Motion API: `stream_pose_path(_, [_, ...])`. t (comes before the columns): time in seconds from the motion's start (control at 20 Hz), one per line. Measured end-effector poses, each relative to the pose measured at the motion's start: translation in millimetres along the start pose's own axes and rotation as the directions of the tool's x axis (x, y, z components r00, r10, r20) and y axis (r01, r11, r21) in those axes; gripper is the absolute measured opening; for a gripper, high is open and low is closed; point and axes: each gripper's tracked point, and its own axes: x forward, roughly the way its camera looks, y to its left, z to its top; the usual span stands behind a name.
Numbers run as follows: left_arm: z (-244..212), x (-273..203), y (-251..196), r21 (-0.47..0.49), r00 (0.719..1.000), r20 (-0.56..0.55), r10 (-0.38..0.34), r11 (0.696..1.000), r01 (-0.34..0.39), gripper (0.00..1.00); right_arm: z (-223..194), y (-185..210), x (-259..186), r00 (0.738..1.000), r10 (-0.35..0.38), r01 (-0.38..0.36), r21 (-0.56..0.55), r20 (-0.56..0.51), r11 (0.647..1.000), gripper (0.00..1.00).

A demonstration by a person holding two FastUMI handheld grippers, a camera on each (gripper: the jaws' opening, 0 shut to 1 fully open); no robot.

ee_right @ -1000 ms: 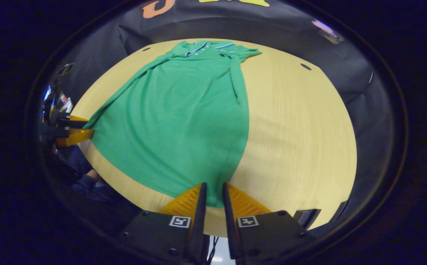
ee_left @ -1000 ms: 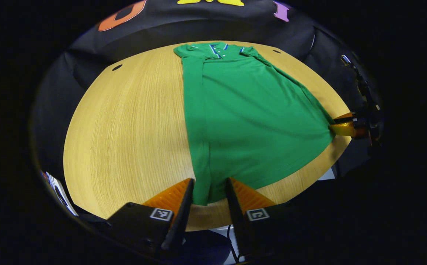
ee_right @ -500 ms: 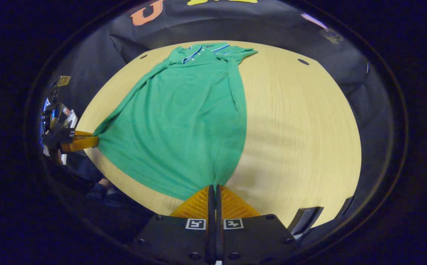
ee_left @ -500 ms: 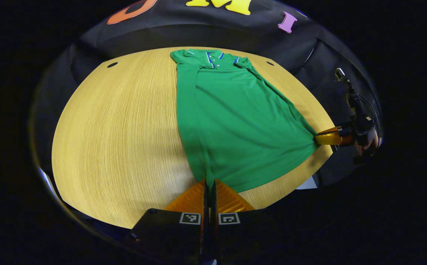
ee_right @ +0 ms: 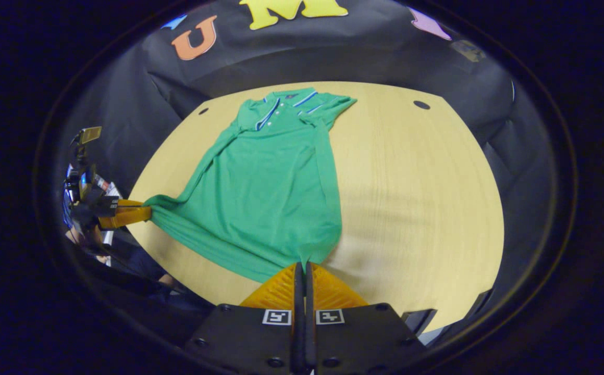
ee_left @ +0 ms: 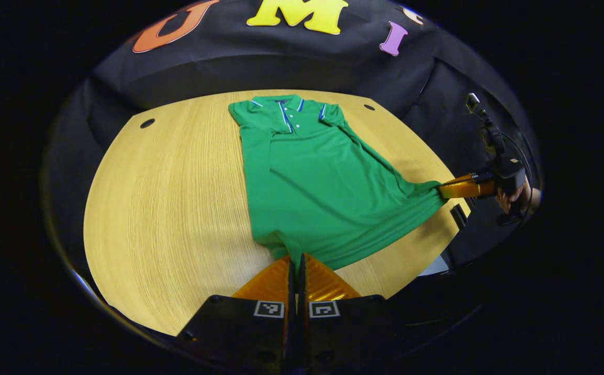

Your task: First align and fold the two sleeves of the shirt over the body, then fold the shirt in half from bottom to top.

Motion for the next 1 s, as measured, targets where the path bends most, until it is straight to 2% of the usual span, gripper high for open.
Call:
stream_pose_path(0.6, [99, 0, 13, 0.005, 0.993, 0.120, 0.001, 1.000, -0.002, 0.04, 107, 16, -15, 0.990, 0.075, -0.074, -0.015, 0.121, 0.997, 0.02])
stream_pose_path(1.0, [172, 0, 34, -0.066, 0.981, 0.193, 0.019, 0.998, -0.007, 0.04, 188, 24, -15, 0.972, 0.127, -0.124, -0.027, 0.196, 0.992, 0.02])
